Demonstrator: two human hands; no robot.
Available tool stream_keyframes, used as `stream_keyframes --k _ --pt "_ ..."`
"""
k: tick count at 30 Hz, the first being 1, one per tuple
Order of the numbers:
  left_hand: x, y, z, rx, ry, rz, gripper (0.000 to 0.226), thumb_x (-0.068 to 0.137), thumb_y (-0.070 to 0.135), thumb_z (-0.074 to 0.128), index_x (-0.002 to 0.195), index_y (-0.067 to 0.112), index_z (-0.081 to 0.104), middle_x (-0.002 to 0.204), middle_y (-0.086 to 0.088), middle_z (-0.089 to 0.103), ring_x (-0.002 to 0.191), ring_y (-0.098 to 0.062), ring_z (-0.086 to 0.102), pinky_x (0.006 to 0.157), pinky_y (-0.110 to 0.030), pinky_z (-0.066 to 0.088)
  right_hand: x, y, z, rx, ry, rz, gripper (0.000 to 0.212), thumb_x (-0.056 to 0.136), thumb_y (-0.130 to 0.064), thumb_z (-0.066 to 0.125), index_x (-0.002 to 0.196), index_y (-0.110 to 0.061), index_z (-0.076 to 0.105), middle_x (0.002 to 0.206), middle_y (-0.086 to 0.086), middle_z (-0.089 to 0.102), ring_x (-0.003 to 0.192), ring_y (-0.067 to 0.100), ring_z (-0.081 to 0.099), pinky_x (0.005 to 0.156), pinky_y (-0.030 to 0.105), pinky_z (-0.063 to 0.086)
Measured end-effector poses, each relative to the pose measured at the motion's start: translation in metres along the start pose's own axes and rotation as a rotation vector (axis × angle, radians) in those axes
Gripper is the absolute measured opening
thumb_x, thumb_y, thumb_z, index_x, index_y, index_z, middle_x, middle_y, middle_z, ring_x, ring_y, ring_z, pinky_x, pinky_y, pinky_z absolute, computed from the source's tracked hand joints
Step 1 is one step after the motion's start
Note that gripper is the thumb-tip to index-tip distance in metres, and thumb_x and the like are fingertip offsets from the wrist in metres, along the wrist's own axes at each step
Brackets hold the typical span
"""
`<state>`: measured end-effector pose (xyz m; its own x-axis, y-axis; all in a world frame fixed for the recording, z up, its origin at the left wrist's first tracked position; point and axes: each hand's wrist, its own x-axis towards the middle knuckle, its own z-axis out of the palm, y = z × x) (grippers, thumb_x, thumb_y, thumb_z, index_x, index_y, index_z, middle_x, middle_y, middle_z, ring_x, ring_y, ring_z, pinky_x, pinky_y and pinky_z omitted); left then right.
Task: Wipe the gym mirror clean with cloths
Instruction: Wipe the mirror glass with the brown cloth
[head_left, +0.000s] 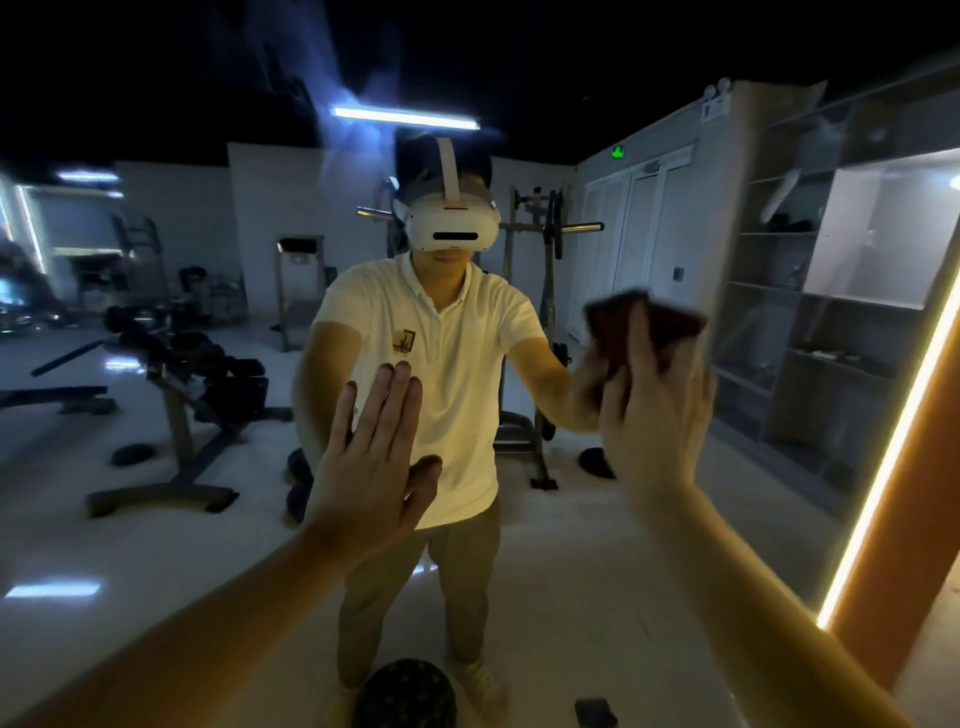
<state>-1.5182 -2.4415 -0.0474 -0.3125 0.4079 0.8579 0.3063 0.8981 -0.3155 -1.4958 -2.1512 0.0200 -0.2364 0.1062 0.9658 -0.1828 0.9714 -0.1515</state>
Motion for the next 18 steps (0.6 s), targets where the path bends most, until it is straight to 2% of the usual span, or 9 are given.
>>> stream_keyframes --k 2,5,7,10,12,13,14,16,18 --pt "-0.001 0.001 -0.001 0.014 -0.020 -0.009 0.079 0.104 0.048 0.037 0.160 -0.006 0.020 0.172 -0.021 0.005 0.160 -0.036 0.007 0.128 -0.058 0.009 0.027 -0.019 0.007 0.036 0.086 0.099 0.056 0.102 -0.035 0.037 0.155 -0.016 0.040 0.131 0.027 0.047 0.107 0.034 0.049 0.094 0.046 0.041" --pt "-0.002 0.001 -0.001 0.025 -0.035 -0.018 0.080 0.103 0.048 0.039 0.160 -0.006 0.020 0.171 -0.022 0.006 0.159 -0.037 0.008 0.128 -0.058 0.007 -0.007 -0.051 0.032 0.090 0.076 0.025 0.052 0.106 -0.034 0.040 0.154 -0.014 0.041 0.126 0.021 0.044 0.107 0.034 0.050 0.093 0.048 0.043" --pt "-0.003 0.001 -0.002 0.011 -0.032 -0.024 0.080 0.102 0.048 0.040 0.160 -0.005 0.022 0.171 -0.022 0.009 0.159 -0.037 0.011 0.128 -0.057 0.007 -0.058 -0.056 0.043 0.138 -0.005 -0.095 0.052 0.104 -0.031 0.047 0.153 -0.016 0.039 0.125 0.019 0.043 0.109 0.035 0.052 0.095 0.052 0.047" --pt "-0.001 0.003 -0.007 -0.006 -0.045 -0.039 0.081 0.102 0.047 0.042 0.161 -0.004 0.020 0.172 -0.020 0.008 0.159 -0.036 0.010 0.129 -0.054 0.006 -0.128 -0.036 0.048 0.140 -0.119 -0.376 0.066 0.089 -0.017 0.063 0.151 -0.018 0.040 0.116 0.010 0.044 0.107 0.027 0.051 0.097 0.058 0.052" --pt "0.000 0.005 -0.016 -0.012 -0.070 -0.043 0.081 0.103 0.048 0.042 0.162 -0.002 0.017 0.172 -0.019 0.005 0.160 -0.033 0.007 0.129 -0.054 0.008 -0.160 -0.016 0.046 0.110 -0.268 -0.589 0.075 0.082 -0.013 0.072 0.150 -0.025 0.045 0.117 0.006 0.050 0.109 0.026 0.057 0.108 0.059 0.044" --pt "0.000 0.005 -0.021 -0.013 -0.084 -0.041 0.081 0.104 0.048 0.040 0.163 -0.001 0.015 0.172 -0.018 0.005 0.160 -0.032 0.006 0.129 -0.055 0.010 -0.158 -0.009 0.041 0.131 -0.326 -0.657 0.072 0.082 -0.014 0.073 0.149 -0.027 0.049 0.117 0.003 0.052 0.107 0.025 0.058 0.109 0.057 0.043" --pt "-0.003 0.005 -0.026 -0.015 -0.092 -0.041 0.081 0.104 0.048 0.039 0.163 0.000 0.013 0.173 -0.018 0.005 0.160 -0.032 0.006 0.128 -0.056 0.013 -0.146 -0.008 0.036 0.178 -0.329 -0.659 0.065 0.085 -0.015 0.071 0.145 -0.028 0.052 0.116 0.000 0.052 0.105 0.023 0.057 0.106 0.056 0.047" --pt "-0.014 0.004 -0.036 -0.016 -0.102 -0.066 0.083 0.103 0.046 0.043 0.164 0.002 0.008 0.173 -0.018 0.005 0.160 -0.032 0.007 0.127 -0.058 0.017 -0.097 -0.017 0.030 0.269 -0.245 -0.533 0.048 0.091 -0.015 0.065 0.137 -0.024 0.054 0.114 0.000 0.046 0.102 0.024 0.050 0.093 0.058 0.055" --pt "-0.029 0.003 -0.040 0.002 -0.138 -0.119 0.089 0.101 0.044 0.051 0.164 0.003 0.005 0.173 -0.018 0.006 0.160 -0.032 0.007 0.125 -0.060 0.021 -0.034 -0.037 0.025 0.244 -0.038 -0.414 0.055 0.087 -0.012 0.069 0.140 -0.018 0.052 0.113 0.012 0.044 0.101 0.030 0.045 0.089 0.056 0.053"
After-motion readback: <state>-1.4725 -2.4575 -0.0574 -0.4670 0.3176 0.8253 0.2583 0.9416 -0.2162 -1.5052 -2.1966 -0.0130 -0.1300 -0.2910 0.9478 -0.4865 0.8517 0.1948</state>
